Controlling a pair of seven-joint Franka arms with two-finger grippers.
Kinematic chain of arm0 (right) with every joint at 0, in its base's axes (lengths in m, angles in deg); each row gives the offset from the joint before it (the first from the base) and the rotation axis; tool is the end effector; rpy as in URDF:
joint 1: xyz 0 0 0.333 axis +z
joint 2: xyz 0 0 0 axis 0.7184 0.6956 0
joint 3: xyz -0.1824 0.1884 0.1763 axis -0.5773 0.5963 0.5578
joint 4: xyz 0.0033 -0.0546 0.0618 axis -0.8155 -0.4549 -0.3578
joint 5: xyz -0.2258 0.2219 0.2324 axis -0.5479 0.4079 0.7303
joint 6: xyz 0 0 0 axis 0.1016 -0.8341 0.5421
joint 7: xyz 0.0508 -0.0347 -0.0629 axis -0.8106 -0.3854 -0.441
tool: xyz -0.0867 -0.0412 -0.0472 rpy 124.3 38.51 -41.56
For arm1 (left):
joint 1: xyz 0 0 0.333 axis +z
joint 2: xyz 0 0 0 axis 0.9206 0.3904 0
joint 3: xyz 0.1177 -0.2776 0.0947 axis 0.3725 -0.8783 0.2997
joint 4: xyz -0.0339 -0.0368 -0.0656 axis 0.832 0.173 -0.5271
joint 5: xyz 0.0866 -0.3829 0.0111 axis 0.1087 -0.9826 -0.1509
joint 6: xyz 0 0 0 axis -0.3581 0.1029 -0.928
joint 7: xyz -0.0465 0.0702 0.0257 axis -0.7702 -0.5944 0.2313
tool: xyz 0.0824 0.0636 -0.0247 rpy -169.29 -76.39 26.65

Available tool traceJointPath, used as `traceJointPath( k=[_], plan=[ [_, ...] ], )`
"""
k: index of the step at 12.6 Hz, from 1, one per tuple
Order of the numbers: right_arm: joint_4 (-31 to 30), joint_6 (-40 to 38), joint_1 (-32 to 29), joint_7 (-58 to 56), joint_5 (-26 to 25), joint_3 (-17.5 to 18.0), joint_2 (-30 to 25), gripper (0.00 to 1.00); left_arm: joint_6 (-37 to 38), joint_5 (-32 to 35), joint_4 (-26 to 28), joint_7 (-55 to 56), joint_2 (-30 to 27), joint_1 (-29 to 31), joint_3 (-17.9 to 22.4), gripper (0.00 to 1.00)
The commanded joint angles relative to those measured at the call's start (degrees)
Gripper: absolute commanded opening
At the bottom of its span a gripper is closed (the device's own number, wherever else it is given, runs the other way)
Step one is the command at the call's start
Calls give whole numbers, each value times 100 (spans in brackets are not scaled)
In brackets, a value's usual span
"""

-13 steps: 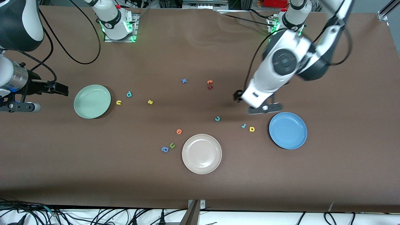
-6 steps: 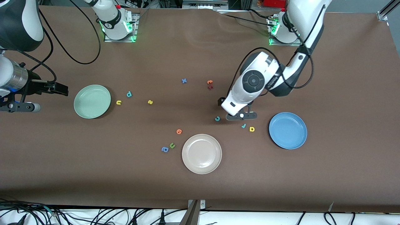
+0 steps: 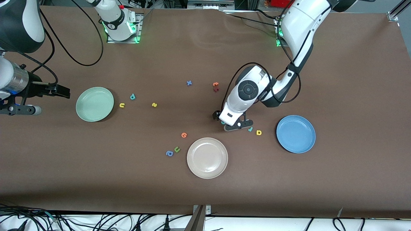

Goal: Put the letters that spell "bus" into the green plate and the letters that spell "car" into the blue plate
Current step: 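Reach the left gripper to the teal c and grasp it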

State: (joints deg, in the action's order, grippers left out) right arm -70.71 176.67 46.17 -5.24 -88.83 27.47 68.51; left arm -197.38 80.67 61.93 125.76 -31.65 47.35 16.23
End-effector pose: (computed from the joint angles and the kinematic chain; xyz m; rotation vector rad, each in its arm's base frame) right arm 0.6100 0.0123 0.5336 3.0489 -0.0328 -0.2394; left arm 0.5740 -0.3964 0.2252 2.9564 0.4185 -0.1049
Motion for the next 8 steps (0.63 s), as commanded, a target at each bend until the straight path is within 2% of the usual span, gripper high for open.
traceJointPath(
  k=[1, 3, 4, 8],
  plan=[
    [-92, -18, 2, -34, 94, -26, -125, 100, -76, 209, -255, 226, 293, -133, 87, 93],
    [-92, -18, 2, -43, 103, -26, -125, 100, -85, 603, -255, 278, 399, -291, 166, 86],
    [-100, -18, 2, -43, 103, -26, -125, 100, -85, 709, -255, 304, 461, -300, 167, 79],
    [-92, -18, -7, -43, 103, -26, -125, 100, -85, 780, -263, 410, 611, -379, 184, 73]
  ],
)
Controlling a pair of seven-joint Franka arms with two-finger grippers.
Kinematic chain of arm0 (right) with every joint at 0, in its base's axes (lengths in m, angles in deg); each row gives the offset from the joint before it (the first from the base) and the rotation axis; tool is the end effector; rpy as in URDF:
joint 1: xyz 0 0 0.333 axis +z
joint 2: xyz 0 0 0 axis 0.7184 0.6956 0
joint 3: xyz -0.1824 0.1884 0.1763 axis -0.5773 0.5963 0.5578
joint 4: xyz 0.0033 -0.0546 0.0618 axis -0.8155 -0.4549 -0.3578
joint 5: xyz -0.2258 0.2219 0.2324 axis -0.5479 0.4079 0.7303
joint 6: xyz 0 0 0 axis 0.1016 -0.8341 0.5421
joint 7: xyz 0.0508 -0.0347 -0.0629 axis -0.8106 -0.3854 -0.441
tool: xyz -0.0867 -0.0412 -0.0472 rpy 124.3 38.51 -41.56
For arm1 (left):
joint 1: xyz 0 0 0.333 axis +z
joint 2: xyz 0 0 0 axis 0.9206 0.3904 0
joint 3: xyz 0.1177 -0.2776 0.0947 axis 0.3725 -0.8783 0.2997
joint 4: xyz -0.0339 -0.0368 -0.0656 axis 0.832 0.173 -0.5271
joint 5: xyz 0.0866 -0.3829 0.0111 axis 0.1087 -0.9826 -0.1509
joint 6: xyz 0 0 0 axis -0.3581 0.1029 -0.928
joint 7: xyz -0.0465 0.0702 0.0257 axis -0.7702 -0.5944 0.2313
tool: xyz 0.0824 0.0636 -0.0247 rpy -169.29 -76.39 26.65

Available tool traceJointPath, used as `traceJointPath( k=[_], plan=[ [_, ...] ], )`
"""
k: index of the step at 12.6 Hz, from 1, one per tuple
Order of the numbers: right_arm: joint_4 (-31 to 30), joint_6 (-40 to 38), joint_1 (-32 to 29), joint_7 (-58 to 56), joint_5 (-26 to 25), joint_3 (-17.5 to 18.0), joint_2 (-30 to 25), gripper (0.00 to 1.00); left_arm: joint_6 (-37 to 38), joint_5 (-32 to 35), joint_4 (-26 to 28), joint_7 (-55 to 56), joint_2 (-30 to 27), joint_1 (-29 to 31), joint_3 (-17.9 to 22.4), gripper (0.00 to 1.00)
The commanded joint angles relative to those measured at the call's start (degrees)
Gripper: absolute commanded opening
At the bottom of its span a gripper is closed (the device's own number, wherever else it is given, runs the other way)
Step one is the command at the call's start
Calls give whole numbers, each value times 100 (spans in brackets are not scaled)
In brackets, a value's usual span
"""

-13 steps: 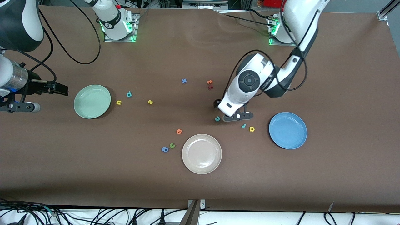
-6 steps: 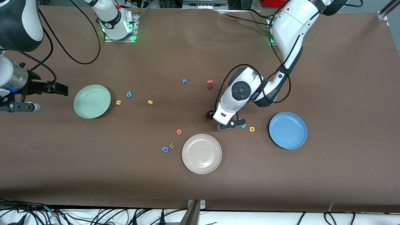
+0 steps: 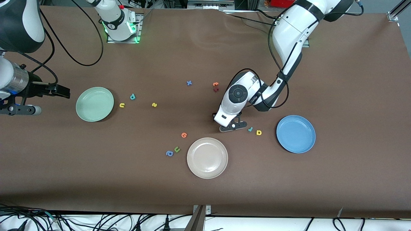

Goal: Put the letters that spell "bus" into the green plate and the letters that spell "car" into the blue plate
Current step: 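Reach the left gripper to the teal c and grasp it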

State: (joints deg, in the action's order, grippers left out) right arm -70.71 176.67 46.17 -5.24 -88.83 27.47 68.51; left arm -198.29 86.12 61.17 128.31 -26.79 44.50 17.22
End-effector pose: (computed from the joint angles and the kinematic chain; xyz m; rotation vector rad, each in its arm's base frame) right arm 0.6100 0.0123 0.5336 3.0489 -0.0328 -0.2394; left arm 0.5551 -0.4131 0.1729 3.0444 0.3519 -0.1100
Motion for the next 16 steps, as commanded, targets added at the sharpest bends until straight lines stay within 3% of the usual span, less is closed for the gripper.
traceJointPath(
  k=[1, 4, 11, 15, 16],
  plan=[
    [-100, -18, -7, -43, 94, -26, -126, 100, 7, 340, -187, 155, 133, -95, 120, 67],
    [-91, -18, -7, -43, 103, -26, -126, 100, 7, 411, -301, 164, 204, -95, 120, 48],
    [-100, -18, -7, -43, 103, -26, -126, 100, 7, 403, -477, 164, 344, -95, 120, 46],
    [-91, -18, -7, -43, 103, -26, -126, 100, 7, 420, -477, 76, 344, -42, 120, 17],
    [-100, -18, -7, -43, 103, -26, -126, 100, 7, 420, -477, 76, 327, -42, 111, 14]
  ],
)
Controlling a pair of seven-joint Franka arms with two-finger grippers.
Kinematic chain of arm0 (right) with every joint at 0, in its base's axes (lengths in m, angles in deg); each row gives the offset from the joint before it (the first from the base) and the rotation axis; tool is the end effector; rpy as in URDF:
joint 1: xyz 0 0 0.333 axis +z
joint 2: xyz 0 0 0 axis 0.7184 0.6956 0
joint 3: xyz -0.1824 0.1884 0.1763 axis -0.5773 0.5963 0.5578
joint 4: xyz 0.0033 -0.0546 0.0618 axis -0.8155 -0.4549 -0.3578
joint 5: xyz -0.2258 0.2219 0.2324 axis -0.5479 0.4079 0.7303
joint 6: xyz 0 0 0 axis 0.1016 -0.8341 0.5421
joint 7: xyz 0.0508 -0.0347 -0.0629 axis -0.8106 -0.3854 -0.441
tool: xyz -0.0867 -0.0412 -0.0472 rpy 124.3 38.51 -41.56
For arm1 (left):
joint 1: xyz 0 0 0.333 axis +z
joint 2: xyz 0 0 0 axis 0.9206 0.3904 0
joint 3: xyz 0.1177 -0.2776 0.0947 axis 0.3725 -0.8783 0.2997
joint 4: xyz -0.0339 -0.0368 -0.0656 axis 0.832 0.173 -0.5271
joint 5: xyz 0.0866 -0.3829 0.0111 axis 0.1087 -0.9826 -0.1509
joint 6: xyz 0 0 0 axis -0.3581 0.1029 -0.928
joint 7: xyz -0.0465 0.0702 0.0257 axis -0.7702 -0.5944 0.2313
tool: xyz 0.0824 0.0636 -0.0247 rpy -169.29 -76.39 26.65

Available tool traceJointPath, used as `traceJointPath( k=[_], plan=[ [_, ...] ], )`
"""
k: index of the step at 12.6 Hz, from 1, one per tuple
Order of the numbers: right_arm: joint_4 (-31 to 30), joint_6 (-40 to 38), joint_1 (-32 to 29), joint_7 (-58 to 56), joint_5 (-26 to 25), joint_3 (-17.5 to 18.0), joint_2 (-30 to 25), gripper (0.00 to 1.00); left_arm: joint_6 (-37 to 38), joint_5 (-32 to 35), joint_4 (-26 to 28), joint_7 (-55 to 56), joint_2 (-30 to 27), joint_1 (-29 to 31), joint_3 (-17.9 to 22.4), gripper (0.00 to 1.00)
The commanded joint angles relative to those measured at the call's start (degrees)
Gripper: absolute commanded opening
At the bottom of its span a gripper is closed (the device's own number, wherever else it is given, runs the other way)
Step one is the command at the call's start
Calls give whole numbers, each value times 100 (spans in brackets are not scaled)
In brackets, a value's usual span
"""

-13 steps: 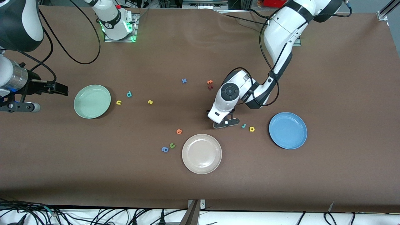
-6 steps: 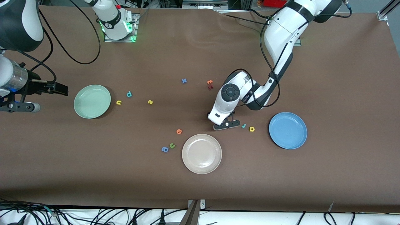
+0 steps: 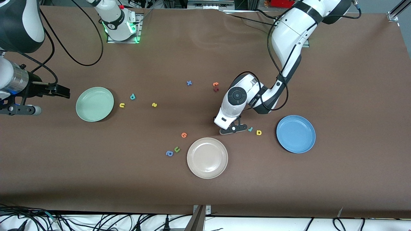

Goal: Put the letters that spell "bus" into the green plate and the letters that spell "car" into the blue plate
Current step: 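Drop the teal c in the blue plate while the right gripper reaches out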

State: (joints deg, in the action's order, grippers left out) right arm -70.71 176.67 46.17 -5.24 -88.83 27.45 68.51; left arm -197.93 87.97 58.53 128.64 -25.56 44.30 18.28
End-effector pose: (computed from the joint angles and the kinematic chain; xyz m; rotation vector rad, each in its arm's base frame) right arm 0.6100 0.0121 0.5336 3.0489 -0.0333 -0.2394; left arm 0.5709 -0.4091 0.1742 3.0578 0.3533 -0.0557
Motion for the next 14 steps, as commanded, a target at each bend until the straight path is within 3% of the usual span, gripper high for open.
traceJointPath(
  k=[1, 4, 8, 11, 14],
  plan=[
    [-100, -18, -7, -43, 103, -25, -126, 100, -13, 245, -213, 43, 169, -14, 6, 11],
    [-100, -18, -7, -43, 103, -25, -126, 100, 66, 245, -204, 70, 99, -14, 6, 9],
    [-91, -18, 2, 45, 94, 10, -143, 100, 760, 245, -204, -26, -323, 100, -12, 9],
    [-118, -18, 46, 45, 25, 19, -73, 100, 1322, 245, -204, -587, -569, 276, -12, 8],
    [-144, 87, 37, 45, 33, 10, 330, 99, 1875, 236, -195, -1517, -754, 530, -12, 8]
  ],
)
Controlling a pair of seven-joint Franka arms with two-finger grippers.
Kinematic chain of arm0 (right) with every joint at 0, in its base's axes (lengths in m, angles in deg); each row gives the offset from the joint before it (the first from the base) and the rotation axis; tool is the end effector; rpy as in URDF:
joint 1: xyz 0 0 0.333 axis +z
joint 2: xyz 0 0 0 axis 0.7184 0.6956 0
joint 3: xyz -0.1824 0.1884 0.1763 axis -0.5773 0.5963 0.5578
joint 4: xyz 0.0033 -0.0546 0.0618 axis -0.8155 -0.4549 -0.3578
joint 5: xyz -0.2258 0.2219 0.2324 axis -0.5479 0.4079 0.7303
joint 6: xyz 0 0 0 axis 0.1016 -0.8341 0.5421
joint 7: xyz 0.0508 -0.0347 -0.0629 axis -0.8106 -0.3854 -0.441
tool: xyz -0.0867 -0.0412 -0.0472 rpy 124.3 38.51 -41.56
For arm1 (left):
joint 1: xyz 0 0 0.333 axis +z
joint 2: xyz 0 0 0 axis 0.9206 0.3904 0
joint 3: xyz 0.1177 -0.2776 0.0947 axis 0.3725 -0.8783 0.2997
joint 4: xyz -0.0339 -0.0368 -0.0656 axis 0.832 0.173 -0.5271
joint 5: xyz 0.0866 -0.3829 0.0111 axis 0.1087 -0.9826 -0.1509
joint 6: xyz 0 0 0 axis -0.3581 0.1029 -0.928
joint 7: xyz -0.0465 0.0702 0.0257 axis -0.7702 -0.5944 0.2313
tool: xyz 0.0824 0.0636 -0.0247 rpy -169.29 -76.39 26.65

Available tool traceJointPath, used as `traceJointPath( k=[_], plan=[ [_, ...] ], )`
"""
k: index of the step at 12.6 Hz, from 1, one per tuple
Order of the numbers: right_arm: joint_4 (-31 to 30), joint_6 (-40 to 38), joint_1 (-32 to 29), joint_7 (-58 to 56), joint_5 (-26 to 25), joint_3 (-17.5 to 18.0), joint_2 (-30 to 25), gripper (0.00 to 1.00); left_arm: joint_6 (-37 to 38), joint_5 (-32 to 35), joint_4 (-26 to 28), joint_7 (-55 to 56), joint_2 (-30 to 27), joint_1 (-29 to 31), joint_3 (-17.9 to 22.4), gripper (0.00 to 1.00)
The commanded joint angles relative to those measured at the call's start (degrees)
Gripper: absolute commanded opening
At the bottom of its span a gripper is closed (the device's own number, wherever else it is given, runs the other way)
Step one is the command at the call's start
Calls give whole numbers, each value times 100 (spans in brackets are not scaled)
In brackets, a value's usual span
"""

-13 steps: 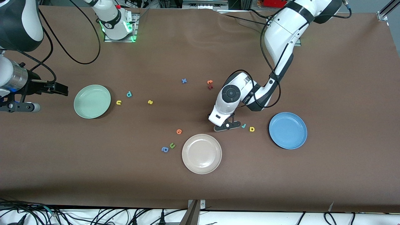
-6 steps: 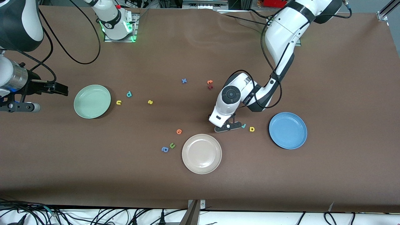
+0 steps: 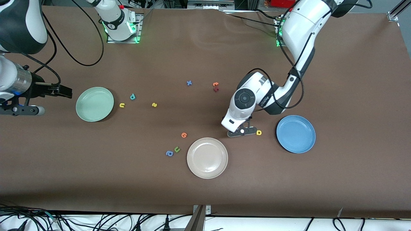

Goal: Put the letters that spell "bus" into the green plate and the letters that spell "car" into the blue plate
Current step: 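Drop the teal c in the blue plate while the right gripper reaches out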

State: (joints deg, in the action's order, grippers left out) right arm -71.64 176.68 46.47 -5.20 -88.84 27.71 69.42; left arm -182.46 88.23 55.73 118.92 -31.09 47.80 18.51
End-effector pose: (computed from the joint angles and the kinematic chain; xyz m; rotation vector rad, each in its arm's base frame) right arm 0.6113 0.0178 0.5164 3.0438 -0.0174 -0.2873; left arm 0.5978 -0.3625 0.2379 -3.0828 -0.1870 0.1574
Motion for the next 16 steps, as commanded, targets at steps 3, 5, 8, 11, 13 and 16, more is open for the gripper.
traceJointPath(
  k=[3, 5, 8, 11, 13, 16],
  plan=[
    [-278, 427, -2, 59, 95, -25, 644, 99, 550, 201, 120, -1994, -245, 645, -44, 8],
    [-734, 1024, -2, 68, 130, -16, 716, 99, 567, 201, 146, -2927, -288, 979, -44, 8],
    [-1394, 1755, 24, 77, 646, -7, 786, 99, 717, 218, 190, -4025, -315, 1463, -35, 8],
    [-1843, 2160, 190, 391, 868, 2, 891, 99, 805, 323, 366, -4784, -429, 1859, -9, 8],
    [-1932, 2196, 533, 761, 860, 2, 900, 99, 814, 692, 454, -4987, -429, 2044, -26, 14],
    [-2203, 2300, 640, 789, 851, 2, 909, 99, 822, 719, 437, -4944, -507, 2018, -61, 100]
  ],
)
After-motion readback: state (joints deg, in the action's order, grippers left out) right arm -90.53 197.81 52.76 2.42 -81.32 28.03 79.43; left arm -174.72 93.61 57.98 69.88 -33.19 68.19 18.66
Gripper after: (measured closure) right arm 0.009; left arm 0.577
